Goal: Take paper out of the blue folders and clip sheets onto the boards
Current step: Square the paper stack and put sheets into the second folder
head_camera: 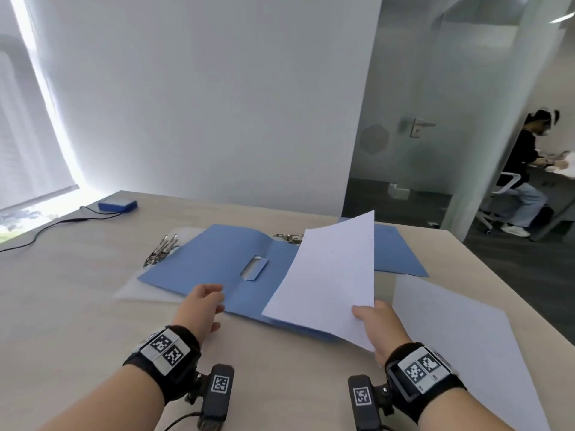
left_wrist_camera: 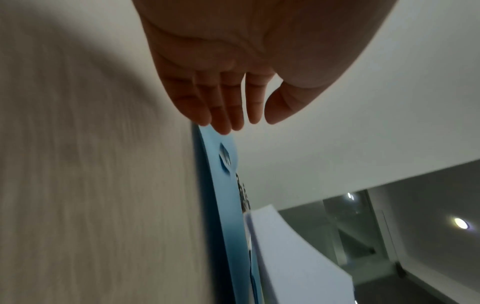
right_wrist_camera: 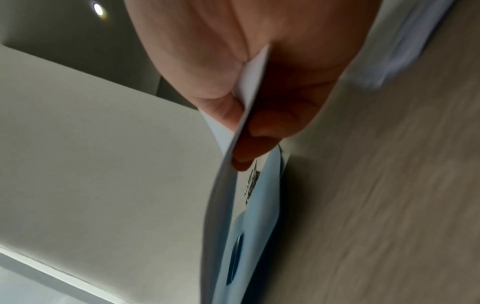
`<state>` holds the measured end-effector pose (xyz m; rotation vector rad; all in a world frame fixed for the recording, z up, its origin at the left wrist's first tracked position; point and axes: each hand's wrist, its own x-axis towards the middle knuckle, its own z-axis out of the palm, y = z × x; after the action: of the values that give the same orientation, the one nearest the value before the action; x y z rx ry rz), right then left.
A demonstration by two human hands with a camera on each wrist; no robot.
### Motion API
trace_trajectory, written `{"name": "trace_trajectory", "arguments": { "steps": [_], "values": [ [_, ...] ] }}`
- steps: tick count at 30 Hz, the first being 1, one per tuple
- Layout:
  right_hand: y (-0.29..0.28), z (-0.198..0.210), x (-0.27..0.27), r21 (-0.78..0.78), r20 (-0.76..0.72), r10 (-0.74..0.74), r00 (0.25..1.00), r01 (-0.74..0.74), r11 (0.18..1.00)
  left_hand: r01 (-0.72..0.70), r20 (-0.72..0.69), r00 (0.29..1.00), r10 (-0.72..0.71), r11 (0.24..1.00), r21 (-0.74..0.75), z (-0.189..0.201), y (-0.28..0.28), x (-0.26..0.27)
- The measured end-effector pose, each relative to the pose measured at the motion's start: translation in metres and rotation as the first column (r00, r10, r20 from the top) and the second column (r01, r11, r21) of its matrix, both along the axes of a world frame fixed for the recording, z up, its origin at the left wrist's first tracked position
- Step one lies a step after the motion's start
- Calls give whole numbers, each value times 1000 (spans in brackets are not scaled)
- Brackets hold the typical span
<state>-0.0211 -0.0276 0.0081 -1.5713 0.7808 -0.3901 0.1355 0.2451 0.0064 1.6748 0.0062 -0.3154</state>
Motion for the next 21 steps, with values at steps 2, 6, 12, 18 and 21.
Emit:
{"name": "trace_trajectory", "arguments": {
  "steps": [2, 6, 12, 18, 21],
  "values": [
    [8, -2, 15, 4, -18, 12, 1000, -12, 1000, -95, -2, 995, 95, 995, -15, -4, 16, 11],
    [19, -3, 38, -9, -57, 27, 998, -28, 1000, -213, -94, 975, 202, 969, -123, -8, 31, 22],
    [29, -5, 63, -23, -119, 21, 993, -24, 999, -274, -188, 954, 234, 934, -228, -11, 33, 28],
    [33, -8, 77, -5, -128, 23, 992, -24, 1000, -250, -207, 957, 203, 938, -239, -12, 28, 30],
    [35, -8, 82, 31, -110, 28, 994, -24, 999, -251, -216, 956, 199, 936, -247, -14, 26, 32]
  ]
}}
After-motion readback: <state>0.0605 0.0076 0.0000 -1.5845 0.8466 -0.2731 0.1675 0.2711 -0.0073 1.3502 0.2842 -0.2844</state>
